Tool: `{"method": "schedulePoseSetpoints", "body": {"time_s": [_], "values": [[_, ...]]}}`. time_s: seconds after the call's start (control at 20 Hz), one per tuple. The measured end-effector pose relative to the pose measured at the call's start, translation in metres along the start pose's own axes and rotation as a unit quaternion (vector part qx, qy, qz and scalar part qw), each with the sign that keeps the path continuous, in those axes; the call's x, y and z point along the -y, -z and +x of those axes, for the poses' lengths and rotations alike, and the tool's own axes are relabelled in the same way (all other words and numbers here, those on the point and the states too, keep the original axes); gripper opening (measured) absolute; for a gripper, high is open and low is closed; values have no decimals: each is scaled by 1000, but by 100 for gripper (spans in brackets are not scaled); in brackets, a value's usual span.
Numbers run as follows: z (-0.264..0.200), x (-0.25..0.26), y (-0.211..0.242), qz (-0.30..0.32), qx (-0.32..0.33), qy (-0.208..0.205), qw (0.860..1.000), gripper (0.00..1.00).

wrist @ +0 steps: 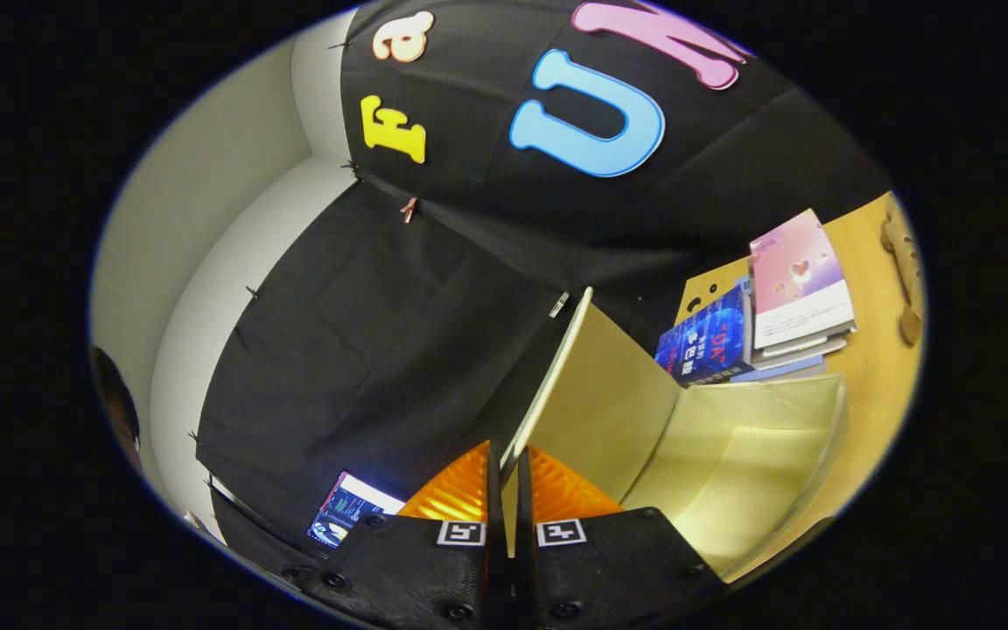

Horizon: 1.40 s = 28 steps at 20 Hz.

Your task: Open the storage box then place both shoes into the box .Put the left shoe in first, then the right shoe, with the right side of both shoes facing outward in a uniform manner.

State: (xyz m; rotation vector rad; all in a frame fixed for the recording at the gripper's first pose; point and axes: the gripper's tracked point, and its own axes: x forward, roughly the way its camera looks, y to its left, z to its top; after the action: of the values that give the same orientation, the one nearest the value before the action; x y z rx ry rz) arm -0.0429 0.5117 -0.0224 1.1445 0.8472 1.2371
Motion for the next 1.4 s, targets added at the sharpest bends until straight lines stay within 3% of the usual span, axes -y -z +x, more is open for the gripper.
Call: {"method": "schedulePoseSetpoints", "body": {"time_s": [0.25, 0.35, 0.45, 0.5, 0.65, 0.7, 0.9, 1.05, 1.4], "values": [[60, -10, 28, -16, -24, 20, 999, 6], [76, -12, 41, -27, -36, 25, 999, 11], [82, -7, 51, -56, -44, 40, 997, 21], [82, -6, 53, -64, -45, 41, 996, 42], [73, -3, 49, -85, -42, 53, 994, 73], [67, -3, 45, -97, -34, 56, 993, 88], [23, 0, 7, -154, 15, 90, 984, 96], [-26, 10, -24, -205, 50, 138, 968, 96], [-174, 82, -37, -306, 34, 305, 901, 96]]}}
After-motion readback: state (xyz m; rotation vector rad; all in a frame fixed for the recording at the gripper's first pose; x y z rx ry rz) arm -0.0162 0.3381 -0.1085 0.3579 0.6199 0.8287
